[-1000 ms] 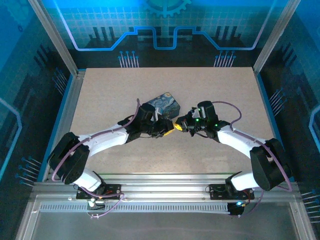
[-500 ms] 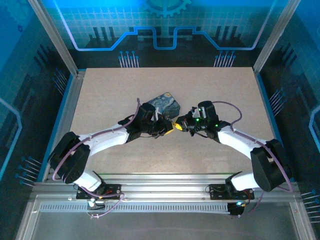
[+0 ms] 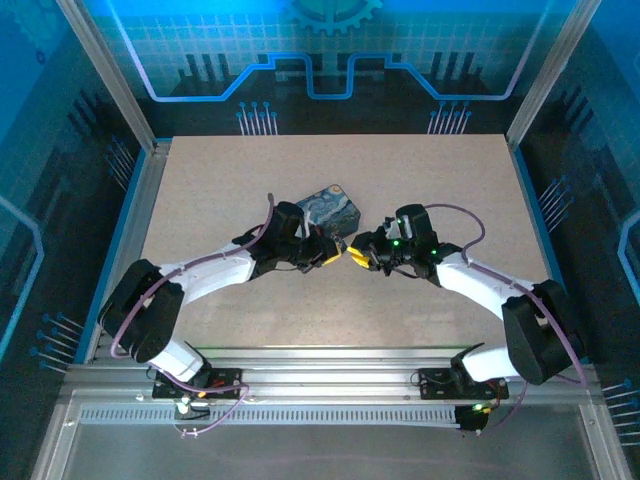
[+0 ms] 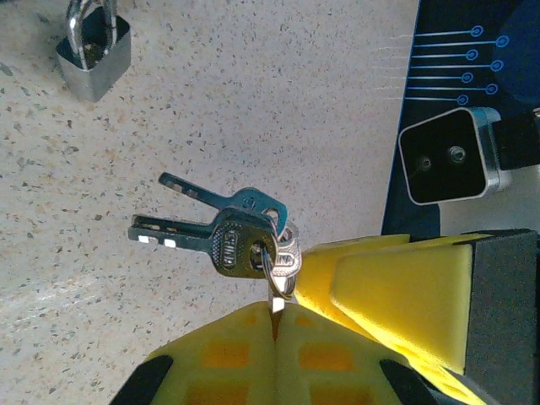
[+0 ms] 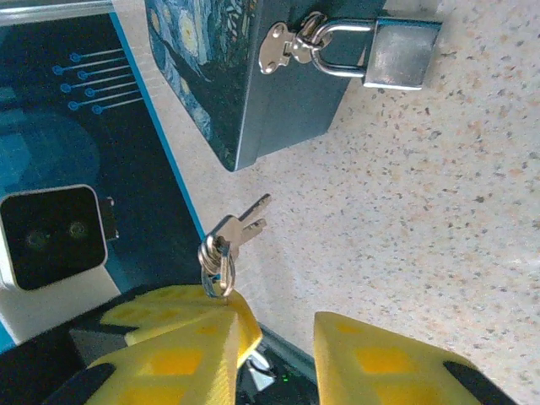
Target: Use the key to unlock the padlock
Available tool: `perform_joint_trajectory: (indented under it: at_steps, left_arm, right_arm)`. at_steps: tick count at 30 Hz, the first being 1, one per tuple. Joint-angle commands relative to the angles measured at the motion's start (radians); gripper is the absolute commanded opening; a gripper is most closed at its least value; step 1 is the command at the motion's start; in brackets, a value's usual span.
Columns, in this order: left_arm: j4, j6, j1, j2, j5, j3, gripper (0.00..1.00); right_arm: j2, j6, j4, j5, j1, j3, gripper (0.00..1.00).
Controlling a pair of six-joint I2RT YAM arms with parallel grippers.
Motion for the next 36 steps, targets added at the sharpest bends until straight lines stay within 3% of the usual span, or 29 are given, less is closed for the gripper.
perform_joint_trajectory:
  at_steps: [1,8,16,25,31,33,36]
  left_arm:
    - [-0.026,0.058,0.015,0.013,0.08,0.011,0.0]
    - [-0.198,0.217,0.031,0.021,0.149,0.095,0.0]
    - [-0.287,0.313,0.069,0.037,0.219,0.153,0.0]
    - [-0.401,0.487,0.087,0.067,0.367,0.239,0.0]
    - [-0.257,0.416,0.103,0.089,0.501,0.206,0.0]
    - [-0.301,0.466,0.102,0.077,0.508,0.215,0.0]
    - [-0.552,0.679,0.086,0.054,0.406,0.287,0.0]
  right_arm:
    - [-0.017,-0.098,-0.078,-0.006,-0.038,0.006,0.36]
    - [0.011,-0.578,-0.457,-0.014,-0.093,0.223,0.45]
    - [0.032,-0.838,-0.474,-0.139,-0.126,0.256,0.45]
    - [0.02,-0.984,-0.323,-0.341,-0.133,0.21,0.42]
    - [0.027,-1.059,-0.312,-0.438,-0.13,0.203,0.44]
    - [0.016,-1.056,-0.303,-0.409,-0.141,0.183,0.45]
    - [0.048,-0.933,-0.216,-0.453,-0.192,0.154,0.43]
